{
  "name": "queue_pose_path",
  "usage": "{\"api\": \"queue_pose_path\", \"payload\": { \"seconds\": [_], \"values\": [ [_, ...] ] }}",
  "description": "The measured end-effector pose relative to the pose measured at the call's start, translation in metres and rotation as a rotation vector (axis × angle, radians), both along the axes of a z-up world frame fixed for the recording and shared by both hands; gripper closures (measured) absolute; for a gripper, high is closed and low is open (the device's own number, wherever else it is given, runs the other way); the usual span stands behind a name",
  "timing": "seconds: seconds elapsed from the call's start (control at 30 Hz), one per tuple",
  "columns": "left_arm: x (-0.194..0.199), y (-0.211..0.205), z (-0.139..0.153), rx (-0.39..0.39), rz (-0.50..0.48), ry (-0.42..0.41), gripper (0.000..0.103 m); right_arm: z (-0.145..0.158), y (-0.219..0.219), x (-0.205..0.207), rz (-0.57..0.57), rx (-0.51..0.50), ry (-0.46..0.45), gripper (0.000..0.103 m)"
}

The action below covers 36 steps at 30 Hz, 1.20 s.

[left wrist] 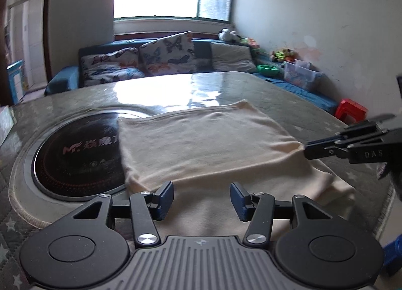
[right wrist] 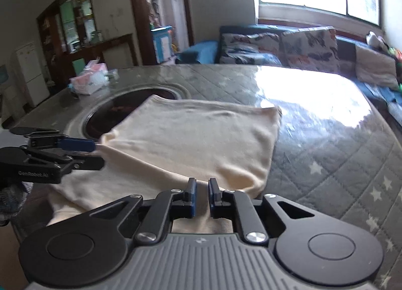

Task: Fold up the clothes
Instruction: 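Grasp the patched sleeve cuff with the right gripper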

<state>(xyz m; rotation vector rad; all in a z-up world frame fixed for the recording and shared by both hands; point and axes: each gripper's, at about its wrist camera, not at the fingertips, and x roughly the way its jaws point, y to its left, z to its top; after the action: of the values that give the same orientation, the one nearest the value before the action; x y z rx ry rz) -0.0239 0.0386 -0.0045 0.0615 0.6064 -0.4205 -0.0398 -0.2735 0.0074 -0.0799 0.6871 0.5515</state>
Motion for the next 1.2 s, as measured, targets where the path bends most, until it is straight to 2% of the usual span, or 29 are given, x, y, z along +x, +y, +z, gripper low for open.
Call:
{"api": "queue_pose_path", "payload": {
  "seconds": [0.23,0.4,0.53,0.67,0.8,1.03,1.1,1.2],
  "values": [
    [-0.021,-0.009,-0.01,0.056,-0.053,0.022,0.049,-0.014,0.001,-0.016,0.065,-0.043,0.055,0.093],
    [-0.041,-0.003,-0.005,0.088,-0.061,0.011,0.049,-0.006,-0.002,-0.03,0.068,-0.039,0.022,0.092],
    [-0.058,0.002,0.001,0.117,-0.069,-0.002,0.048,-0.01,0.001,-0.032,0.084,-0.053,0.037,0.092],
    [-0.079,0.005,-0.001,0.195,-0.113,-0.017,0.045,-0.012,-0.002,-0.035,0.072,-0.04,0.042,0.091],
    [-0.093,0.005,-0.005,0.255,-0.173,-0.045,0.041,-0.003,-0.004,-0.045,0.081,-0.062,0.017,0.085],
    [-0.093,-0.015,-0.019,0.3,-0.231,-0.103,0.04,0.002,-0.007,-0.063,0.11,-0.132,0.012,0.084],
    [-0.091,-0.021,-0.022,0.298,-0.246,-0.122,0.04,0.002,-0.006,-0.068,0.121,-0.151,0.012,0.077],
    [-0.088,-0.029,-0.024,0.299,-0.266,-0.149,0.041,0.002,-0.004,-0.08,0.15,-0.182,0.011,0.075]
  ]
}}
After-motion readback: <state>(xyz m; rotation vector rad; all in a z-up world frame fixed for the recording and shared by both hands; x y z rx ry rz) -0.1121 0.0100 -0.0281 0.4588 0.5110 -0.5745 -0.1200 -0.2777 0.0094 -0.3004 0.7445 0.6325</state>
